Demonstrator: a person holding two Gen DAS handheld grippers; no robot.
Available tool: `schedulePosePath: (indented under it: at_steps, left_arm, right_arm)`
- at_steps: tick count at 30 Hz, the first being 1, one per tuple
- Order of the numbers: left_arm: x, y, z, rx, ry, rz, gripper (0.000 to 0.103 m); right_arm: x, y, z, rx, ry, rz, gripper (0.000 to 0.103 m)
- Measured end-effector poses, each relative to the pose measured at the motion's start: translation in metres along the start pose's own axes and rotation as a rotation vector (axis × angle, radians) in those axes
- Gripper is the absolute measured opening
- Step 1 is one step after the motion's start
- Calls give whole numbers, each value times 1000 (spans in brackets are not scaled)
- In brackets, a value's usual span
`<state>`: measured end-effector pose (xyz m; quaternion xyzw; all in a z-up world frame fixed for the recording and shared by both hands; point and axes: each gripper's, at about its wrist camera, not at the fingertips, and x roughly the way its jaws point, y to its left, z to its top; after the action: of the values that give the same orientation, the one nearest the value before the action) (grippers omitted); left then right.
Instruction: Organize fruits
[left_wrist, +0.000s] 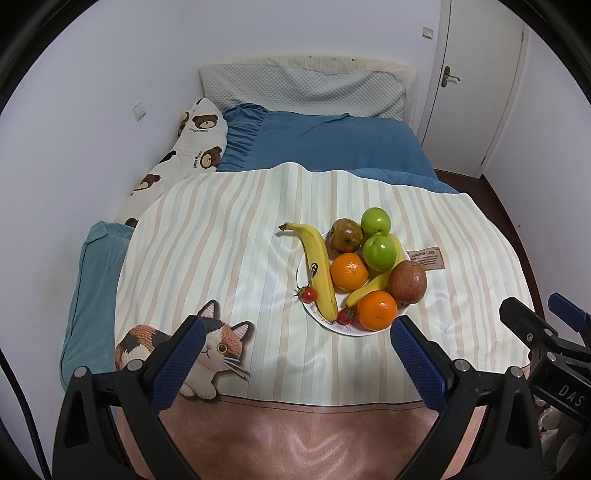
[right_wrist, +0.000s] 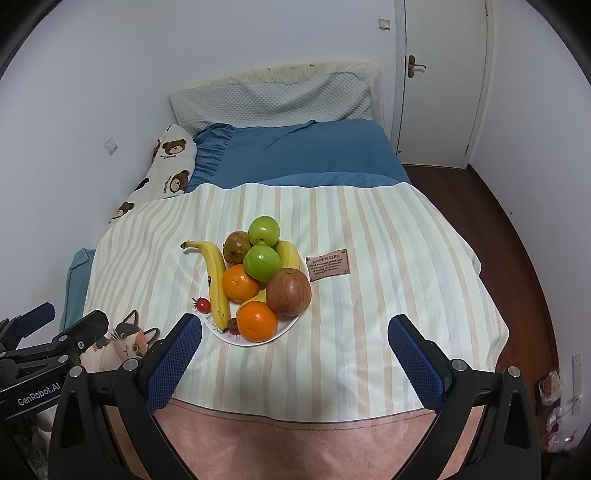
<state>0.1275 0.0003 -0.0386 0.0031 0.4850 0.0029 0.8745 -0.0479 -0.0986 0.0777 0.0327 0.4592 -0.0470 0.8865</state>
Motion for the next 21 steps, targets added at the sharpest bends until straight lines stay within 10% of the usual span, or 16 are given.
schedulePosePath:
  at_steps: [21]
  left_arm:
    - [-6, -1, -2, 2, 0, 6, 103]
  right_arm:
    - [-2, -1, 1, 1, 2, 0, 103]
